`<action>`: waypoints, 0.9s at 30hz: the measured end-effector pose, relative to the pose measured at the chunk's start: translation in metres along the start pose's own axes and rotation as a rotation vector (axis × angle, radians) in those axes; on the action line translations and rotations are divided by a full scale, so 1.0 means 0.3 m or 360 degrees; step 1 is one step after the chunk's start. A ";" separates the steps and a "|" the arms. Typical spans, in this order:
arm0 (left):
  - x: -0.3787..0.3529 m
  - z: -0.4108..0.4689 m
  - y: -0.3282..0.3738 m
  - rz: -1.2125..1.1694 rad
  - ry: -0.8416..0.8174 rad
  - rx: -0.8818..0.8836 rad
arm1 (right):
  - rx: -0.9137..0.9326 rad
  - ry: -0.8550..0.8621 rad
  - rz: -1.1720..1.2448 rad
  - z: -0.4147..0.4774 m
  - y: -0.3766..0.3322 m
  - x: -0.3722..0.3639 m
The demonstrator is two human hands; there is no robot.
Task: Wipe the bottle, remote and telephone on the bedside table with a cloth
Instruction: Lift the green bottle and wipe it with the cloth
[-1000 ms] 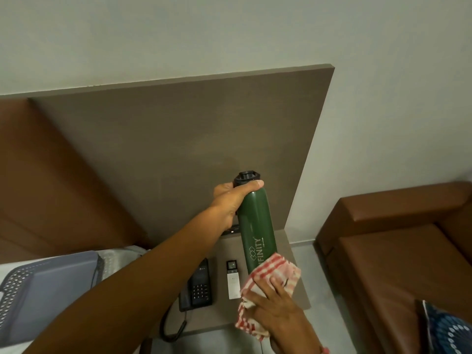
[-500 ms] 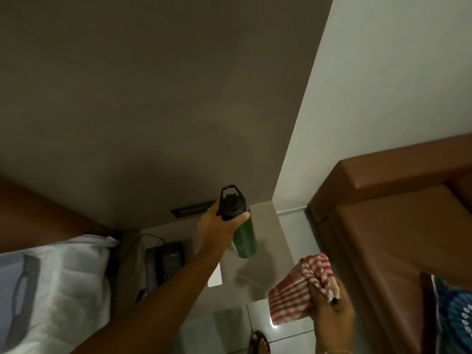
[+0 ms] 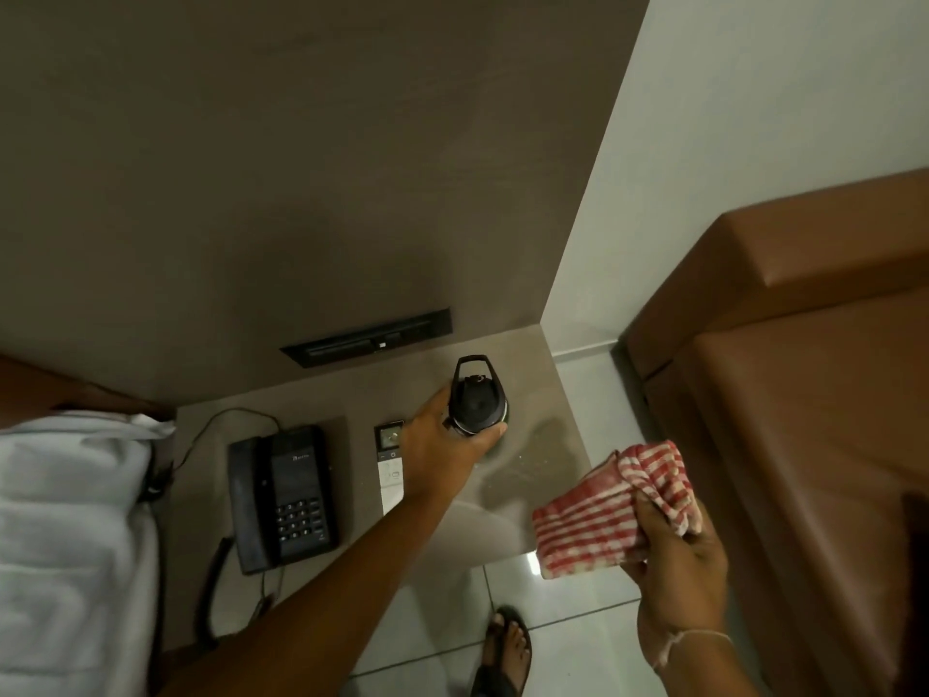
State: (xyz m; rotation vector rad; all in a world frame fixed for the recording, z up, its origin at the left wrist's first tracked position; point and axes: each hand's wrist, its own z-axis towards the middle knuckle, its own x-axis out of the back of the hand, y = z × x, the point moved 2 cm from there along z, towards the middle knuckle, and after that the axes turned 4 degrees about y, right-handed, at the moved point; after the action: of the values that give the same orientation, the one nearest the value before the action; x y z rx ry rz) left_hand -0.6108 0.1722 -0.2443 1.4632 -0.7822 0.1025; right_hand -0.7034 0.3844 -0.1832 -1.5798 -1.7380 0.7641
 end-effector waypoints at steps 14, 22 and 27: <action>-0.048 -0.023 -0.094 -0.0004 -0.0103 -0.0060 | -0.0040 -0.0001 -0.0047 0.014 0.050 -0.040; -0.018 -0.038 -0.121 -0.0034 -0.0309 0.0110 | -0.0066 0.0010 -0.0108 -0.019 0.074 -0.098; 0.090 -0.089 -0.214 0.0267 -0.0340 0.0110 | -0.0024 0.0028 -0.0170 -0.053 0.087 -0.130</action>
State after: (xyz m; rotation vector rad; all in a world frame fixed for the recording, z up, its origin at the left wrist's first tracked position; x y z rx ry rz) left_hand -0.5465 0.1763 -0.2818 1.4878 -1.0848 0.1027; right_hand -0.6728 0.3482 -0.1975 -1.4864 -1.8035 0.6841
